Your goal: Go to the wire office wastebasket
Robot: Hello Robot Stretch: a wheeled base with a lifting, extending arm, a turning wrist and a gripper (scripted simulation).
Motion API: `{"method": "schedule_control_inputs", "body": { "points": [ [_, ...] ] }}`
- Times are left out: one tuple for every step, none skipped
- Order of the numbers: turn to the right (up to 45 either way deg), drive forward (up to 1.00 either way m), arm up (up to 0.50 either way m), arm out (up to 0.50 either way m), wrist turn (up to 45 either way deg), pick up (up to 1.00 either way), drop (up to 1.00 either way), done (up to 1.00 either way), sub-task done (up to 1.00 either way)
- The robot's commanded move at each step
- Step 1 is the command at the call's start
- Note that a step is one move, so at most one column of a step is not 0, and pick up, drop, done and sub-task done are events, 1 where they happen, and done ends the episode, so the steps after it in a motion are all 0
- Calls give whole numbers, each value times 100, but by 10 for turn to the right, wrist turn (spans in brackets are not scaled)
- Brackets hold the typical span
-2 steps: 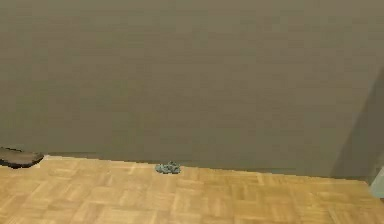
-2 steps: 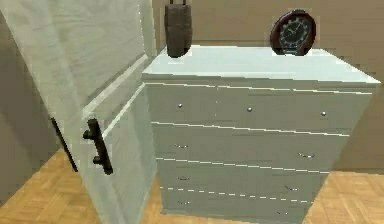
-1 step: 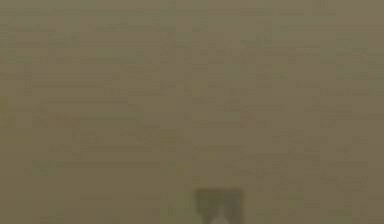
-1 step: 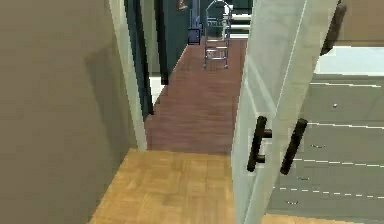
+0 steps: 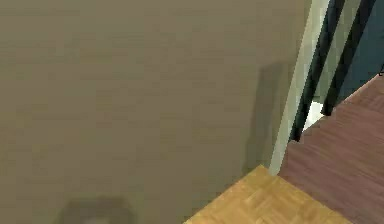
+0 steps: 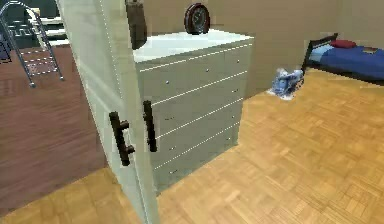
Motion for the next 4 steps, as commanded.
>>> {"method": "schedule_control_inputs", "body": {
  "points": [
    [450,0,0,0,0,0,0,0,0],
    [0,10,0,0,0,0,0,0,0],
    [60,0,0,0,0,0,0,0,0],
    [0,30,0,0,0,0,0,0,0]
  ]
}}
